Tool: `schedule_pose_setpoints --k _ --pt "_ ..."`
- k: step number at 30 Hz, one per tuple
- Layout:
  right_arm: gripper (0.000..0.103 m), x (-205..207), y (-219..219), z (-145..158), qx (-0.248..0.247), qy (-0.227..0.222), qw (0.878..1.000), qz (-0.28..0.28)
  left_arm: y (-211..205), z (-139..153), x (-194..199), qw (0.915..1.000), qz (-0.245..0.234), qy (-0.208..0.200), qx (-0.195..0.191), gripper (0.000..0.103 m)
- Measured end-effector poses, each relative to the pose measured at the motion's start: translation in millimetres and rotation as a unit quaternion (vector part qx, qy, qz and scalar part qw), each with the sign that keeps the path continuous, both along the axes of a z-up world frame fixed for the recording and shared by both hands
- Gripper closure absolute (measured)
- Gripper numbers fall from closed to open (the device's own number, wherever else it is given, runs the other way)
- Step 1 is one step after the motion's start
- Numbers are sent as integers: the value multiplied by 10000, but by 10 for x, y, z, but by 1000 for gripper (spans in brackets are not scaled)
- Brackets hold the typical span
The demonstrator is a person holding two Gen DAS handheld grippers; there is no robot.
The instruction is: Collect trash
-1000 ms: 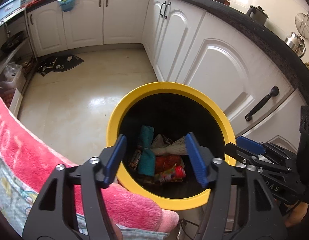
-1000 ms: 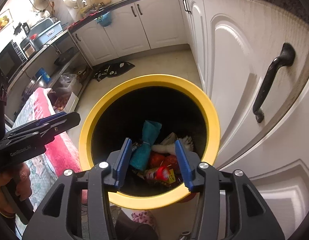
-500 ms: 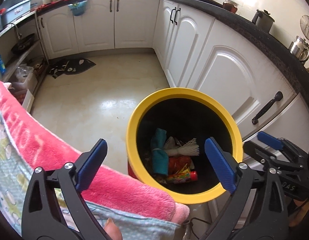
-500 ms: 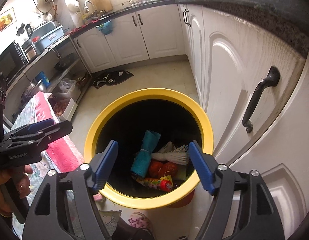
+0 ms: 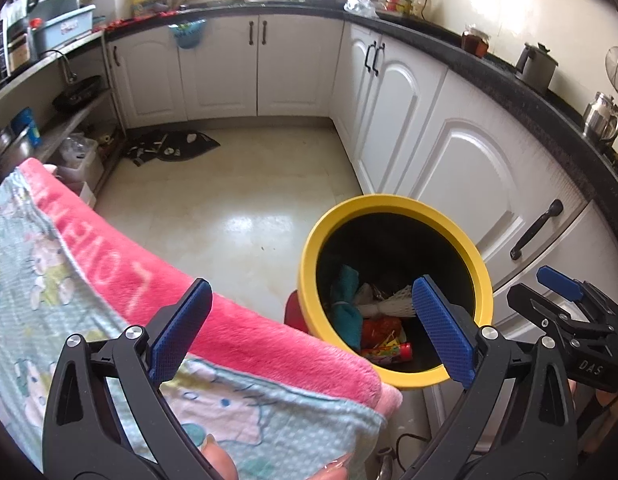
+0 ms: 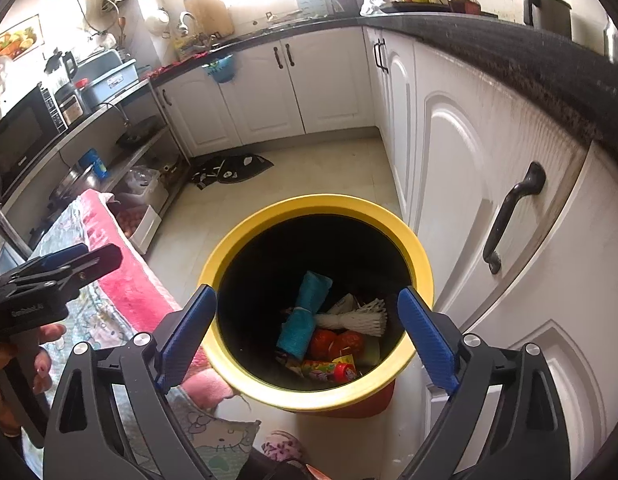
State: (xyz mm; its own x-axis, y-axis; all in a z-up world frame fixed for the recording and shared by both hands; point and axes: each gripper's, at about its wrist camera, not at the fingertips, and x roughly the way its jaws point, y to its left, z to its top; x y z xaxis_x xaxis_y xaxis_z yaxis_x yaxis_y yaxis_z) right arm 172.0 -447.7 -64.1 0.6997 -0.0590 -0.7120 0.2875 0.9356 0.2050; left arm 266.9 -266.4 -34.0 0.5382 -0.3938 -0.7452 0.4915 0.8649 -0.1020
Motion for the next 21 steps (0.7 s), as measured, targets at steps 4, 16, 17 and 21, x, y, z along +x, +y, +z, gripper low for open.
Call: schedule_pose_setpoints --k 4,16,17,21 --pt "7 -82 118 88 -100 -108 9999 38 160 114 -72 9999 91 -117 -68 11" --pt "6 -188 518 328 -329 -383 9984 266 628 372 -302 9982 411 -389 -186 11" --pt "6 -196 552 340 -346 -395 9982 286 665 388 -318 9981 434 -402 -198 11" --pt "6 -226 667 398 -387 -439 9976 371 792 437 -385 9973 509 -483 -223 11"
